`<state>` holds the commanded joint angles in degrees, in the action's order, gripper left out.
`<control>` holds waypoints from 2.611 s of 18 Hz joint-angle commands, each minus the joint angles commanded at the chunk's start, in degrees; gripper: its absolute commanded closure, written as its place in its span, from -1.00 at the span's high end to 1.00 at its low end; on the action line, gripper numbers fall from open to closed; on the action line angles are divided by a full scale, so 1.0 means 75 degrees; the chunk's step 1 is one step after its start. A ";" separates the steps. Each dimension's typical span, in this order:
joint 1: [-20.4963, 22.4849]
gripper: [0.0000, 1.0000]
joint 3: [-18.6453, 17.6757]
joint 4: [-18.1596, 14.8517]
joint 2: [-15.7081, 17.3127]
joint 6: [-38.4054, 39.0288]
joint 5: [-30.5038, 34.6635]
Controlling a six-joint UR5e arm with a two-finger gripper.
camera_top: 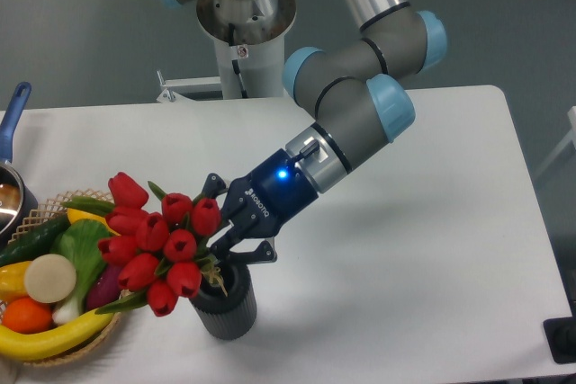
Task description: Insert the flowers into the vase
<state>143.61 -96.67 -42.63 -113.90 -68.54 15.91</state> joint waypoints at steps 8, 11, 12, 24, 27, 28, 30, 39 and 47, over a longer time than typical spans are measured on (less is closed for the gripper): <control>-0.0012 -0.85 -0.0318 0.0000 -0.0340 -0.0611 0.0328; -0.0012 -0.75 -0.0400 0.0000 -0.0527 -0.1008 0.0328; 0.0000 -0.73 -0.0435 0.0000 -0.0586 -0.1033 0.0351; 0.0035 0.59 -0.0494 0.0000 -0.0563 -0.1010 0.0539; 0.0047 0.61 -0.0494 0.0000 -0.0539 -0.0998 0.0539; 0.0047 0.61 -0.0505 0.0000 -0.0539 -0.0987 0.0539; 0.0058 0.61 -0.0540 0.0000 -0.0504 -0.0987 0.0539; 0.0257 0.76 -0.0681 0.0000 -0.0189 -0.0951 0.0458; 0.1053 1.00 -0.1384 -0.0012 0.0784 -0.0940 0.0480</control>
<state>151.51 -107.05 -42.71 -108.03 -75.59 19.51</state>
